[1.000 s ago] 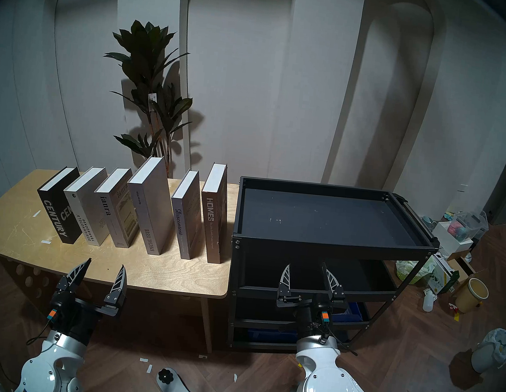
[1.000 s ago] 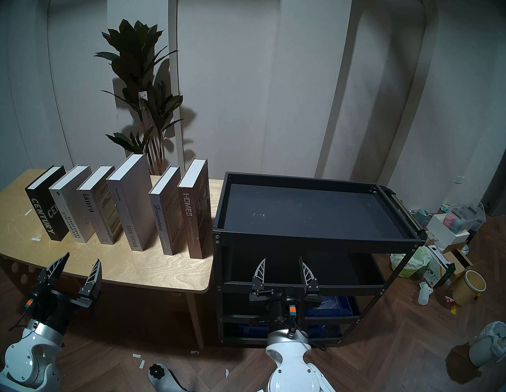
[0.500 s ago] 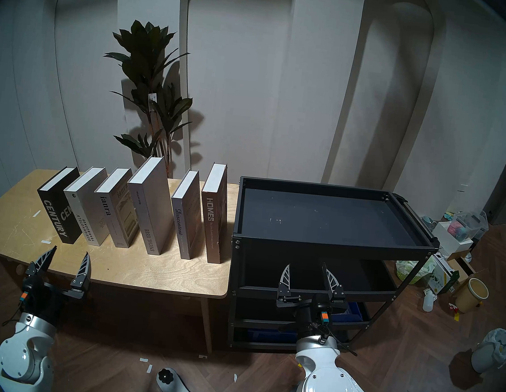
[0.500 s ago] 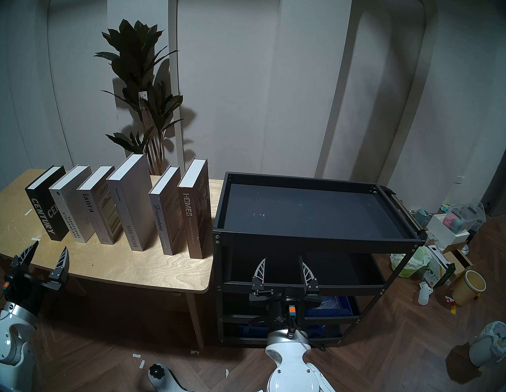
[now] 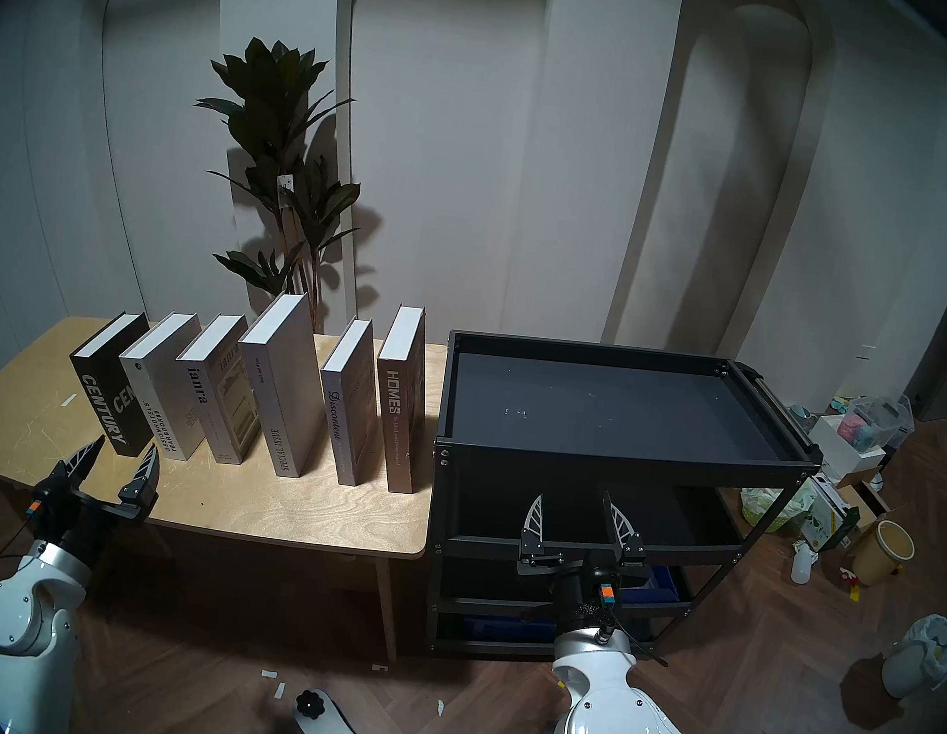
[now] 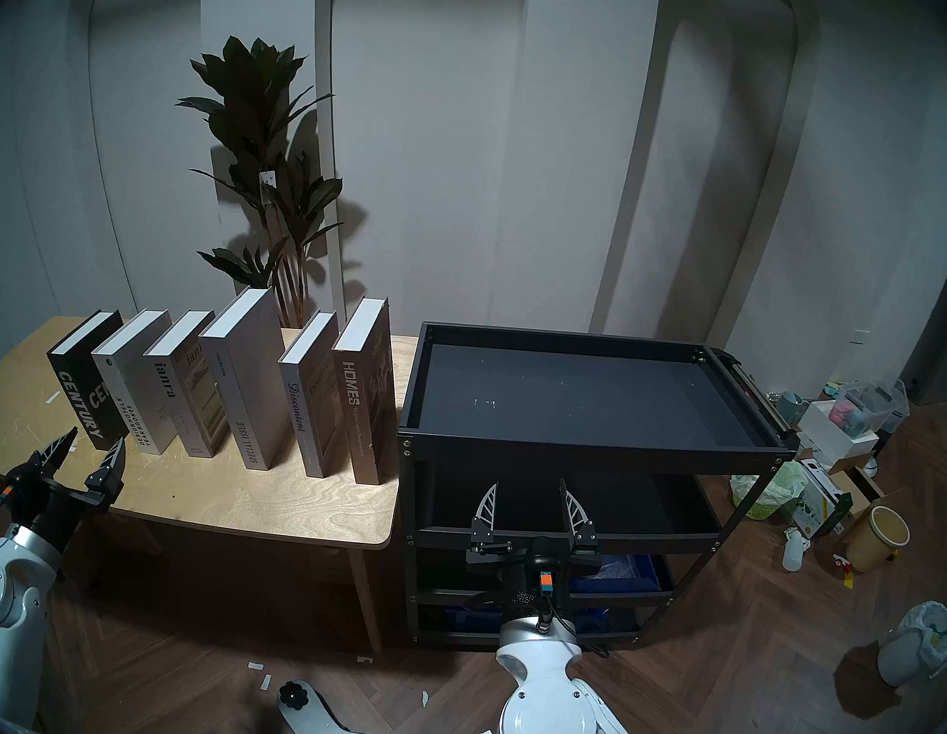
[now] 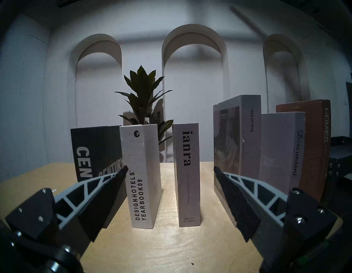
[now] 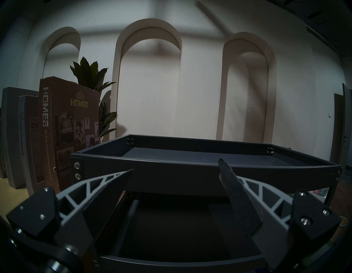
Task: Move the books from the display table onto the shelf, standing them upright with spines facing out and tallest at one end
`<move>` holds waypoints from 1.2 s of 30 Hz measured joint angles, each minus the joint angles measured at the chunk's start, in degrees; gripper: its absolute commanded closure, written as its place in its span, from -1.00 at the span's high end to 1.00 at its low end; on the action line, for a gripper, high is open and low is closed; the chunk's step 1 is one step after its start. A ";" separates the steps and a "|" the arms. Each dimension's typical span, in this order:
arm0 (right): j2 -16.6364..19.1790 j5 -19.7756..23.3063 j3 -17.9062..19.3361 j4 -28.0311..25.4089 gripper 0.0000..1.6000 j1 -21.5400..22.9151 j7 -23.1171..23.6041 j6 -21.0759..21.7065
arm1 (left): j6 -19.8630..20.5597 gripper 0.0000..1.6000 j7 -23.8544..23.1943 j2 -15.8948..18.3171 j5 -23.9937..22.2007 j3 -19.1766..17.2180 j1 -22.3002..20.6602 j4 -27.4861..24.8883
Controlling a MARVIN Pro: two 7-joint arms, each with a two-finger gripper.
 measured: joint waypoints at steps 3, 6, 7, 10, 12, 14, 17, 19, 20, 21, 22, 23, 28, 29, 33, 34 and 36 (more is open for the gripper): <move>0.08 0.02 -0.08 0.01 1.00 0.06 -0.14 0.00 | 1.03 1.00 -1.38 1.63 -0.64 0.46 -1.69 2.27; 0.18 0.06 -0.16 0.02 1.00 0.12 -0.27 0.00 | 1.70 1.00 -3.33 3.49 -1.18 1.26 -3.63 5.29; 0.21 0.07 -0.17 0.02 1.00 0.13 -0.30 0.00 | 1.78 1.00 -3.80 3.86 -1.27 1.43 -4.03 5.93; 0.29 0.12 -0.25 0.02 1.00 0.17 -0.38 0.00 | 1.87 1.00 -5.68 5.28 -1.60 2.12 -5.52 8.54; 0.36 0.18 -0.29 0.02 1.00 0.20 -0.44 0.01 | 1.65 1.00 -7.11 6.19 -1.80 2.52 -6.47 10.46; 0.42 0.24 -0.32 0.02 1.00 0.23 -0.50 0.02 | 1.31 1.00 -8.30 6.89 -1.95 2.74 -7.22 12.14; 0.52 0.36 -0.39 0.02 1.00 0.28 -0.63 0.02 | 0.61 1.00 -10.25 7.92 -2.26 2.65 -8.19 14.60; 0.61 0.46 -0.46 0.01 1.00 0.32 -0.71 0.02 | 0.01 1.00 -11.52 8.46 -2.51 2.25 -8.49 15.62; 0.63 0.49 -0.48 0.01 1.00 0.33 -0.73 0.02 | -0.17 1.00 -11.86 8.58 -2.60 2.07 -8.50 15.78; 0.67 0.53 -0.51 0.00 1.00 0.34 -0.76 0.02 | -0.43 1.00 -12.29 8.72 -2.72 1.79 -8.50 15.90; 0.72 0.59 -0.54 -0.01 1.00 0.35 -0.80 0.02 | -0.81 1.00 -12.87 8.84 -2.90 1.36 -8.45 15.90; 0.75 0.62 -0.55 -0.01 1.00 0.36 -0.82 0.02 | -1.00 1.00 -13.13 8.88 -3.00 1.14 -8.40 15.86; 0.94 0.80 -0.69 -0.04 1.00 0.44 -0.95 0.02 | -2.16 1.00 -14.41 8.93 -3.68 -0.53 -7.60 15.47; 1.00 0.85 -0.73 -0.04 1.00 0.47 -0.97 0.03 | -2.33 1.00 -14.48 8.92 -3.74 -0.84 -7.42 15.46; 1.15 0.96 -0.82 -0.05 1.00 0.53 -1.05 0.04 | -2.52 1.00 -13.29 8.75 -3.56 -1.43 -7.36 15.58; 1.17 0.98 -0.83 -0.05 1.00 0.54 -1.07 0.04 | -2.52 1.00 -12.70 8.71 -3.43 -1.47 -7.46 15.67; 1.25 1.03 -0.90 -0.06 1.00 0.58 -1.12 0.04 | -2.51 1.00 -11.20 8.64 -2.87 -1.50 -7.83 15.97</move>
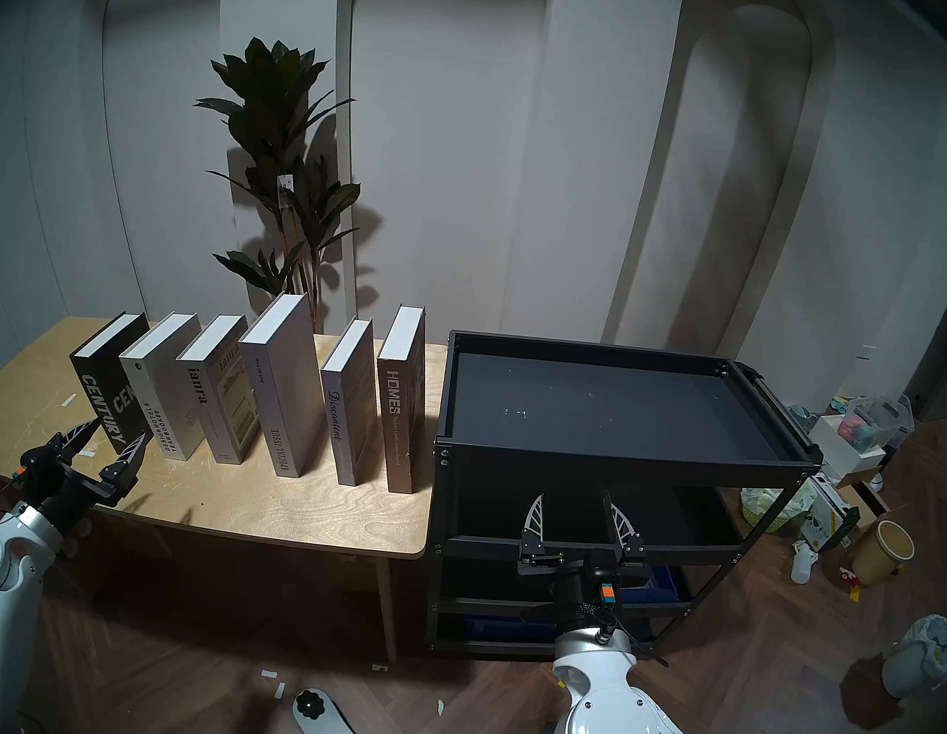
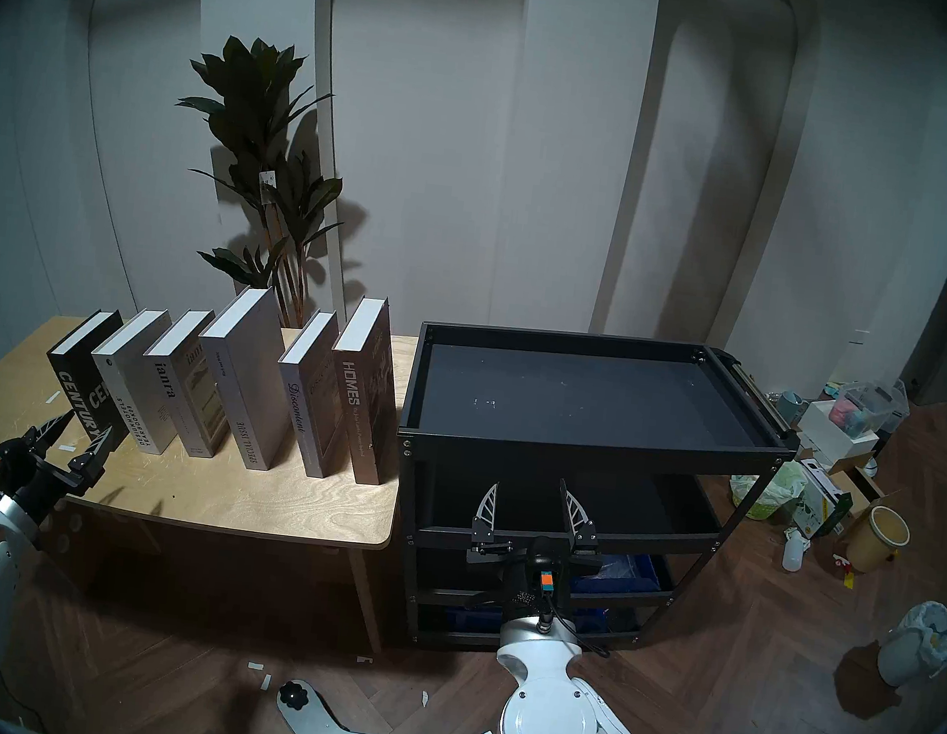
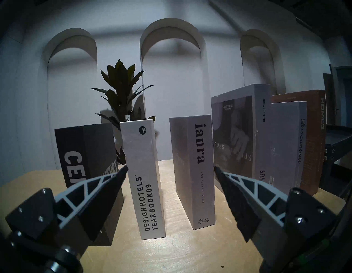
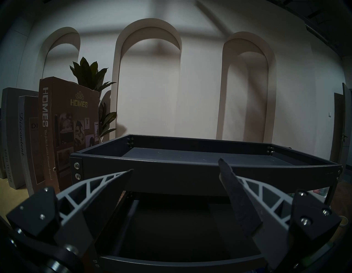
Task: Move the books from the display table onto the shelf, standing them upright with spines facing out and tallest at one end
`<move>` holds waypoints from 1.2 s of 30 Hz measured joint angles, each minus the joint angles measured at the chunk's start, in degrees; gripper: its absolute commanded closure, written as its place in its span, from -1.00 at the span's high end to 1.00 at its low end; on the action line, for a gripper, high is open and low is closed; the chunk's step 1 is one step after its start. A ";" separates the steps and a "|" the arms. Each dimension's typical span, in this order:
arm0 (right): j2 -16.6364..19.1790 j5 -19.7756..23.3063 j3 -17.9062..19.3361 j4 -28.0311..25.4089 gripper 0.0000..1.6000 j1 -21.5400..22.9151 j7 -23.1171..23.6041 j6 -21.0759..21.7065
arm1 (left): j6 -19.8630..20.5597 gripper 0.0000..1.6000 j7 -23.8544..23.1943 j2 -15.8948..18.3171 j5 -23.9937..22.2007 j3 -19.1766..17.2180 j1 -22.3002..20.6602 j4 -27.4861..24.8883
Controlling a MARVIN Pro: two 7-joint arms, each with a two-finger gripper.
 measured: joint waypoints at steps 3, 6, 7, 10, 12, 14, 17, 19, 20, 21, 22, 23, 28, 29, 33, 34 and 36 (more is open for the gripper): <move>0.10 0.07 -0.08 0.00 1.00 0.05 -0.06 0.00 | 0.00 1.00 1.56 -0.02 0.67 0.02 -0.61 0.53; 0.21 0.13 -0.14 0.00 1.00 0.10 -0.14 0.01 | 0.07 1.00 2.43 0.11 1.05 0.32 -1.56 1.72; 0.25 0.15 -0.16 0.00 1.00 0.12 -0.17 0.01 | 0.12 1.00 2.68 0.26 1.14 0.52 -2.07 2.56; 0.33 0.20 -0.24 0.00 1.00 0.16 -0.25 0.01 | 0.28 1.00 3.18 0.63 1.21 0.92 -3.48 4.87; 0.39 0.24 -0.29 0.00 1.00 0.19 -0.32 0.01 | 0.36 1.00 3.29 0.96 0.95 1.08 -4.55 6.56; 0.45 0.28 -0.33 0.00 1.00 0.23 -0.37 0.01 | 0.38 1.00 3.28 1.30 0.61 1.21 -5.42 7.89; 0.54 0.33 -0.41 0.01 1.00 0.29 -0.46 0.01 | 0.38 1.00 2.82 1.95 0.18 1.49 -6.77 9.84; 0.60 0.36 -0.47 0.02 1.00 0.33 -0.52 0.01 | 0.38 1.00 2.31 2.37 -0.13 1.60 -7.61 11.04; 0.63 0.38 -0.51 0.02 1.00 0.34 -0.56 0.01 | 0.35 1.00 1.99 2.62 -0.29 1.63 -8.03 11.67; 0.66 0.39 -0.52 0.02 1.00 0.35 -0.58 0.01 | 0.31 1.00 1.75 2.80 -0.39 1.64 -8.32 12.11; 0.69 0.41 -0.54 0.02 1.00 0.37 -0.62 0.00 | 0.25 1.00 1.34 3.08 -0.53 1.67 -8.72 12.72; 0.72 0.42 -0.56 0.02 1.00 0.39 -0.65 0.00 | 0.22 1.00 1.00 3.30 -0.61 1.70 -9.00 13.18; 0.88 0.52 -0.69 0.03 1.00 0.49 -0.82 0.00 | 0.01 1.00 -0.95 4.76 -0.78 2.28 -10.79 16.17; 0.90 0.54 -0.71 0.03 1.00 0.50 -0.85 0.00 | -0.04 1.00 -1.26 4.97 -0.80 2.40 -11.07 16.64; 1.02 0.61 -0.79 0.03 1.00 0.55 -0.97 0.00 | -0.23 1.00 -2.53 5.99 -0.87 2.96 -12.56 19.05; 1.04 0.62 -0.81 0.03 1.00 0.56 -0.99 0.00 | -0.26 1.00 -2.77 6.22 -0.88 3.10 -12.88 19.56; 1.10 0.66 -0.87 0.03 1.00 0.61 -1.07 0.00 | -0.30 1.00 -3.44 6.88 -0.89 3.59 -14.01 21.18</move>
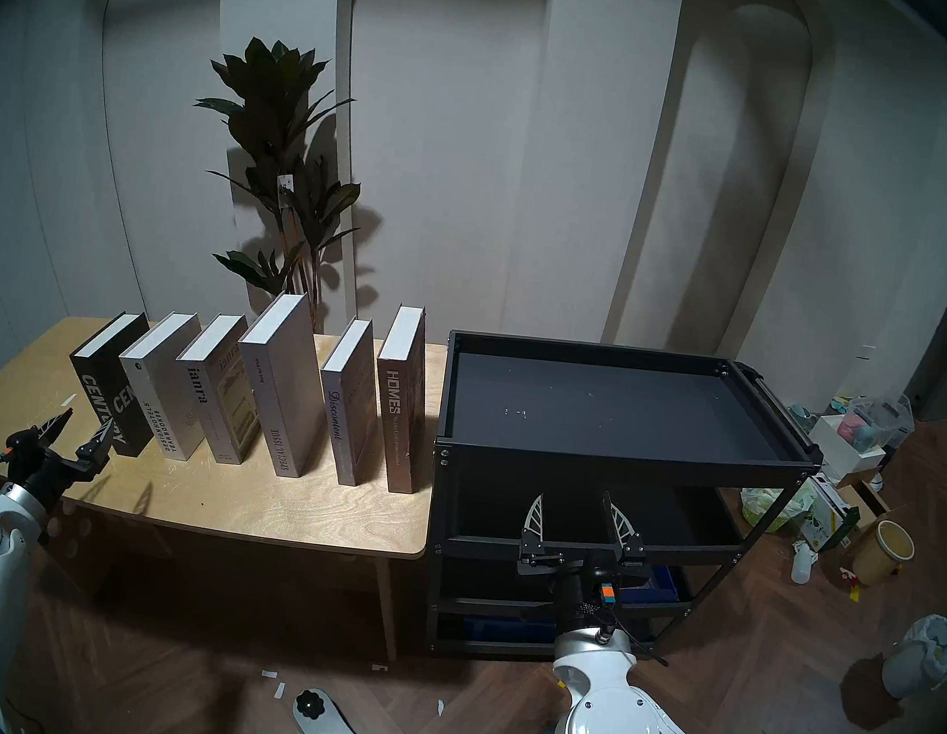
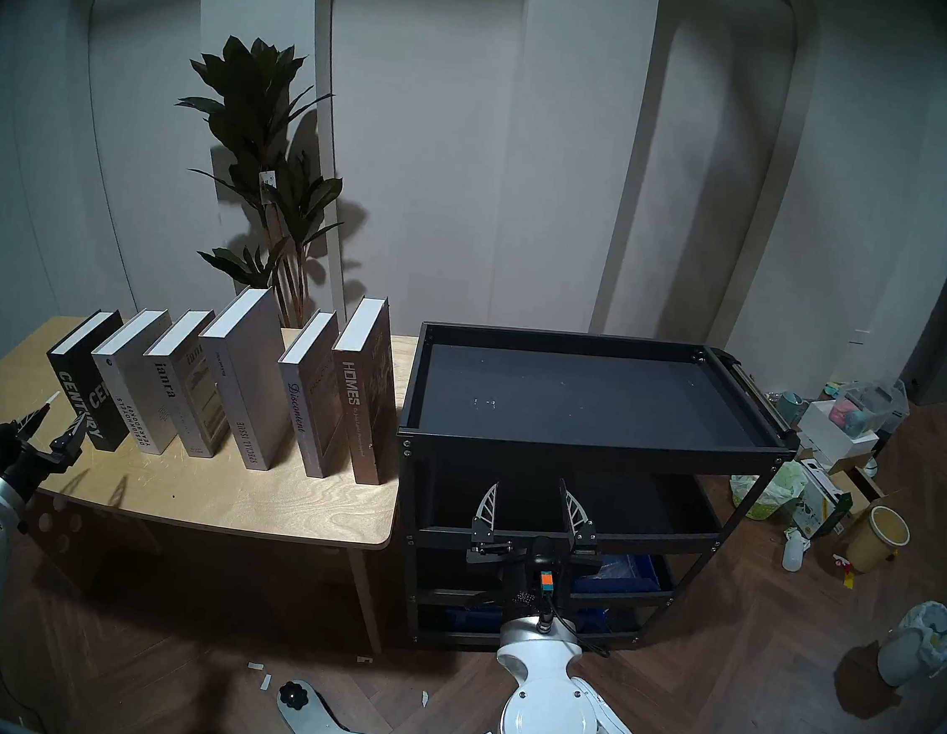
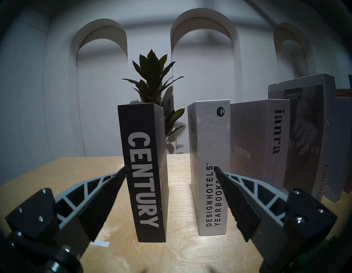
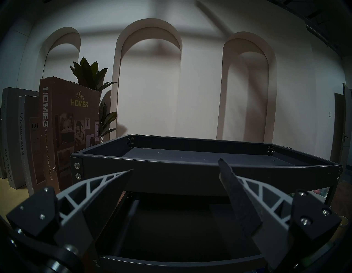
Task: Move the books from the display table onto the shelf, standing them upright with spines facing out and tallest at one end
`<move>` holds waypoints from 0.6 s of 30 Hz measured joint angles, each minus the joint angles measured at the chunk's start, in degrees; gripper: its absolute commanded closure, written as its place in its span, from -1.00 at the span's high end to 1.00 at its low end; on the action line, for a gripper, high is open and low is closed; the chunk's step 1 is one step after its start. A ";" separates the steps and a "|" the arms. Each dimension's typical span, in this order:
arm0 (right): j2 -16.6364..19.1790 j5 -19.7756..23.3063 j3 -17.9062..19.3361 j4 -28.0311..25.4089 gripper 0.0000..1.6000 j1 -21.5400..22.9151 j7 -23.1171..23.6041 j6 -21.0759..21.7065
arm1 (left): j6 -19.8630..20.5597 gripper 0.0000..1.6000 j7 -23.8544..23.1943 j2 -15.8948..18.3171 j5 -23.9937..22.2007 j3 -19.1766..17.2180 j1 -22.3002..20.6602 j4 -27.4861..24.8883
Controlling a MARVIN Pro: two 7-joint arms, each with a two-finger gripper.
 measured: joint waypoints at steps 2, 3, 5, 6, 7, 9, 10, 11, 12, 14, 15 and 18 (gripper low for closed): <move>0.05 0.03 -0.06 0.01 1.00 0.04 -0.05 0.00 | 0.00 1.00 -0.41 0.53 0.00 0.41 -0.91 1.27; 0.08 0.06 -0.09 0.01 1.00 0.06 -0.10 0.00 | 0.00 1.00 -0.68 0.95 0.00 0.73 -1.60 2.25; 0.13 0.09 -0.12 0.02 1.00 0.09 -0.16 0.00 | 0.04 1.00 -0.98 1.48 -0.01 1.13 -2.51 3.55; 0.17 0.11 -0.16 0.03 1.00 0.11 -0.21 0.00 | 0.09 1.00 -1.23 1.98 -0.01 1.50 -3.26 4.67; 0.19 0.12 -0.18 0.03 1.00 0.12 -0.24 0.00 | 0.12 1.00 -1.34 2.25 -0.02 1.69 -3.64 5.23; 0.25 0.15 -0.24 0.04 1.00 0.17 -0.31 -0.02 | 0.22 1.00 -1.62 2.99 -0.04 2.20 -4.67 6.77; 0.27 0.17 -0.27 0.05 1.00 0.19 -0.34 -0.02 | 0.28 1.00 -1.75 3.38 -0.05 2.51 -5.25 7.63; 0.30 0.18 -0.30 0.05 1.00 0.21 -0.38 -0.02 | 0.38 1.00 -1.86 3.81 -0.05 2.83 -5.83 8.49; 0.33 0.20 -0.32 0.06 1.00 0.23 -0.41 -0.02 | 0.54 1.00 -1.97 4.24 -0.07 3.15 -6.41 9.32; 0.38 0.23 -0.37 0.07 1.00 0.27 -0.47 -0.02 | 0.91 1.00 -2.17 4.97 -0.08 3.68 -7.47 10.76; 0.43 0.25 -0.40 0.09 1.00 0.30 -0.52 -0.02 | 1.26 1.00 -2.36 5.57 -0.10 4.14 -8.34 11.94; 0.50 0.29 -0.48 0.10 1.00 0.35 -0.61 -0.02 | 1.82 1.00 -2.71 6.44 -0.15 4.89 -9.79 13.79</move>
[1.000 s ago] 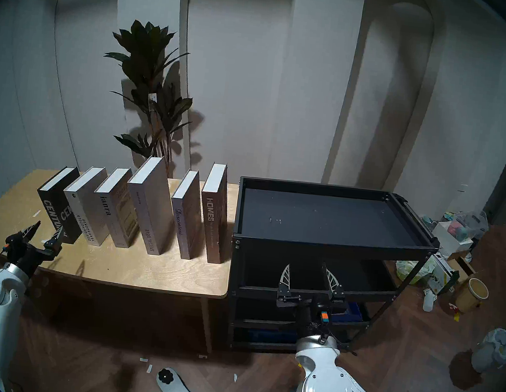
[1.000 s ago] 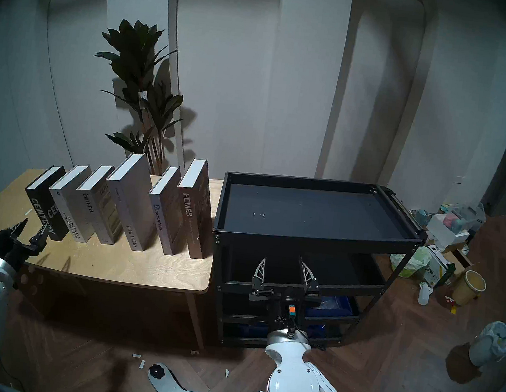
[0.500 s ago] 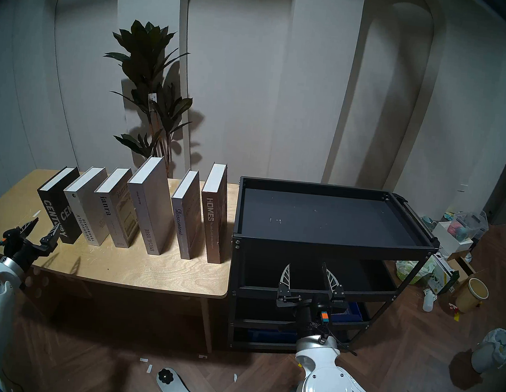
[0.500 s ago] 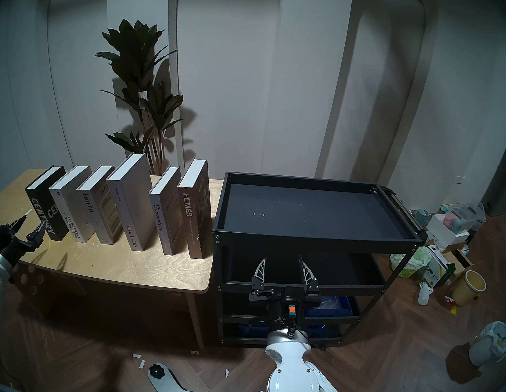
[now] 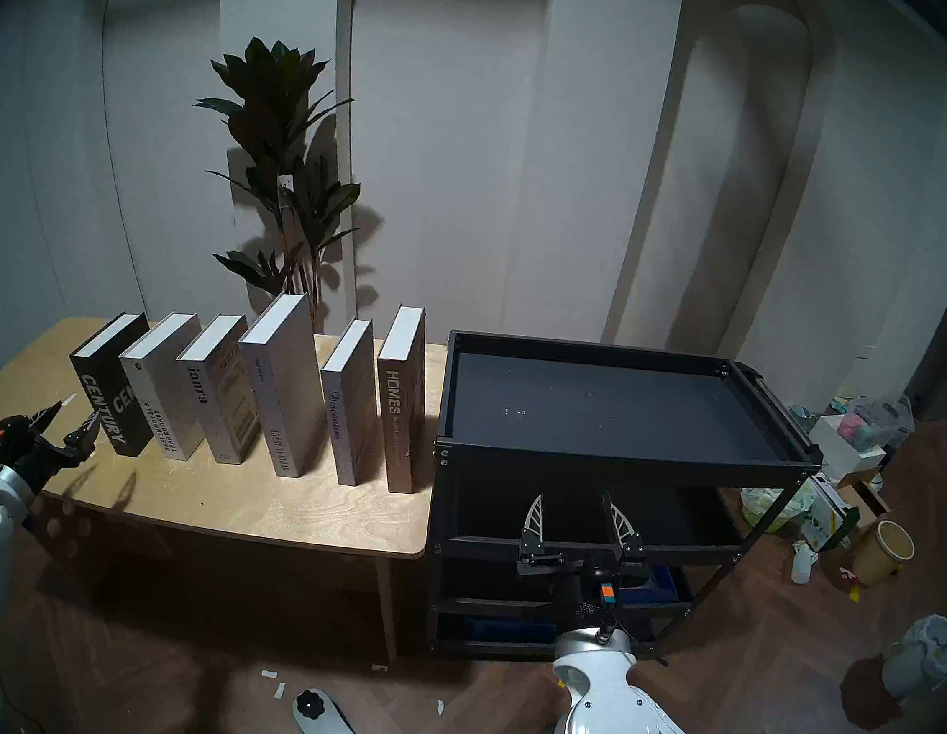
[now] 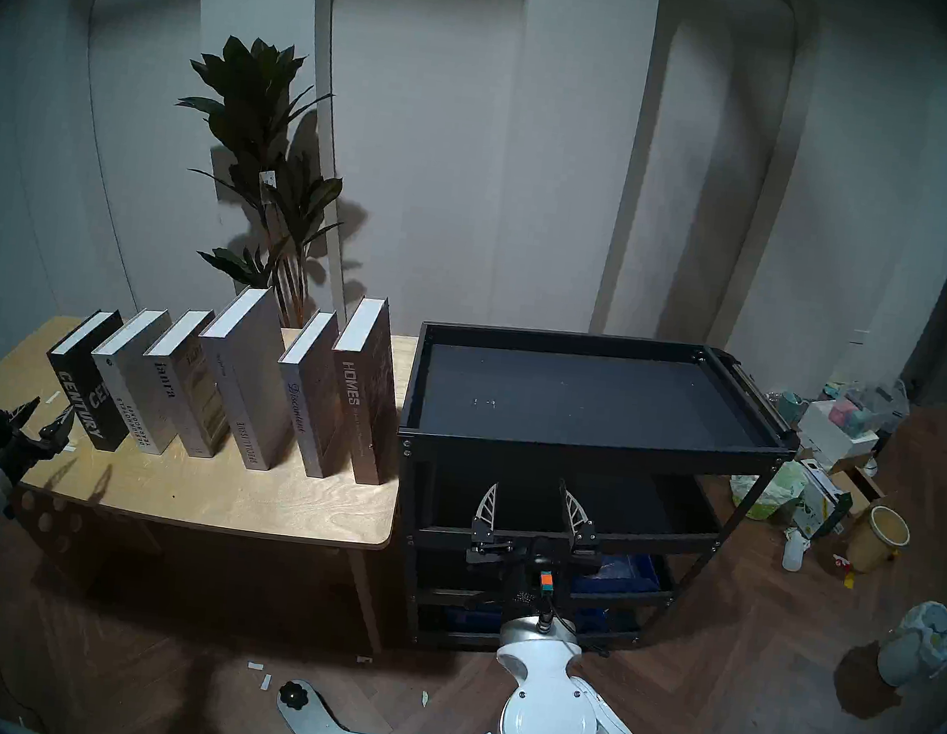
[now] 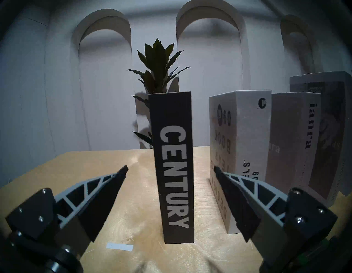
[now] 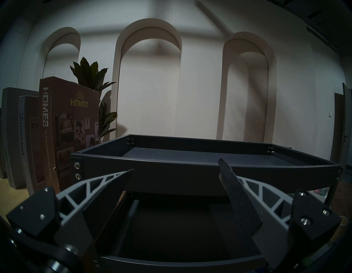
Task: Move the books from the display table onto the shelf, standing them upright with spines facing out and tallest at one end
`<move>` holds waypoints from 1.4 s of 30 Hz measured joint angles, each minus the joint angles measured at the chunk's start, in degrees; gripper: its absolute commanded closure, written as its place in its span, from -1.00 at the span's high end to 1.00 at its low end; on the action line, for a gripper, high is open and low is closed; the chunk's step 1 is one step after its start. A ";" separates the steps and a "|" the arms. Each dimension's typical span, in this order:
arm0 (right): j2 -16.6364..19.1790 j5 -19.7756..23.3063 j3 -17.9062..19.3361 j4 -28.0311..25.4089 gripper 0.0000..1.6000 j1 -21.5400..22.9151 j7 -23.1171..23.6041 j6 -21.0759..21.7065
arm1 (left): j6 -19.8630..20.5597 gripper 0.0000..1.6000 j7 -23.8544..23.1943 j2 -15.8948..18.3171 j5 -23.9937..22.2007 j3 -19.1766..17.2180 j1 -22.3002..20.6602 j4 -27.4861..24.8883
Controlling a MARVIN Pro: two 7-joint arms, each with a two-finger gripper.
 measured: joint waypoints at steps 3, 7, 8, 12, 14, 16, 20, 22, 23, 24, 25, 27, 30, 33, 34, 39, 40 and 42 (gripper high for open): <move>0.07 0.04 -0.07 0.01 1.00 0.06 -0.10 0.00 | 0.49 1.00 -0.46 0.80 -0.17 0.70 -1.46 1.85; 0.19 0.11 -0.18 0.03 1.00 0.14 -0.23 0.00 | 1.15 1.00 -1.54 1.58 -0.91 1.48 -3.61 4.40; 0.22 0.13 -0.21 0.04 1.00 0.16 -0.26 0.00 | 1.35 1.00 -2.07 1.72 -1.22 1.60 -4.21 5.08; 0.34 0.20 -0.32 0.06 1.00 0.24 -0.38 0.00 | 2.18 1.00 -5.18 2.03 -2.74 1.74 -6.52 7.70; 0.39 0.23 -0.35 0.06 1.00 0.28 -0.43 0.00 | 2.35 1.00 -6.67 2.06 -3.32 1.74 -7.27 8.71; 0.46 0.27 -0.41 0.06 1.00 0.31 -0.52 0.00 | 2.37 1.00 -9.13 2.09 -4.13 1.74 -8.25 10.36; 0.58 0.36 -0.51 0.06 1.00 0.37 -0.63 0.00 | 2.04 1.00 -12.97 2.09 -5.49 1.69 -9.26 13.16; 0.63 0.39 -0.54 0.06 1.00 0.40 -0.68 0.00 | 1.83 1.00 -14.63 2.10 -5.88 1.69 -9.57 14.43; 0.68 0.43 -0.57 0.06 1.00 0.42 -0.72 0.00 | 1.56 1.00 -16.36 2.15 -6.16 1.70 -9.93 15.93; 0.69 0.44 -0.58 0.06 1.00 0.43 -0.73 0.00 | 1.50 1.00 -16.68 2.16 -6.21 1.71 -10.00 16.22; 0.73 0.47 -0.62 0.06 1.00 0.45 -0.77 0.00 | 1.10 1.00 -18.04 2.25 -6.23 1.89 -10.39 17.57; 0.79 0.51 -0.67 0.05 1.00 0.48 -0.82 0.00 | 0.43 1.00 -19.14 2.42 -6.03 2.45 -10.89 19.02; 0.90 0.57 -0.74 0.04 1.00 0.52 -0.93 0.00 | -1.38 1.00 -19.49 2.59 -4.66 3.91 -12.07 20.96; 0.97 0.61 -0.79 0.04 1.00 0.57 -1.02 0.00 | -2.57 1.00 -18.92 2.59 -3.74 4.72 -13.15 21.68; 1.01 0.64 -0.82 0.04 1.00 0.59 -1.07 0.00 | -3.19 1.00 -18.53 2.58 -3.28 5.17 -13.88 21.97; 1.15 0.73 -0.96 0.03 1.00 0.66 -1.21 0.00 | -4.94 1.00 -17.90 2.38 -2.08 6.43 -16.12 22.07; 1.17 0.74 -0.97 0.03 1.00 0.67 -1.22 0.00 | -5.19 1.00 -17.85 2.33 -1.91 6.63 -16.47 22.06; 1.23 0.78 -1.01 0.03 1.00 0.70 -1.28 0.00 | -5.81 1.00 -17.76 2.15 -1.49 7.13 -17.35 22.06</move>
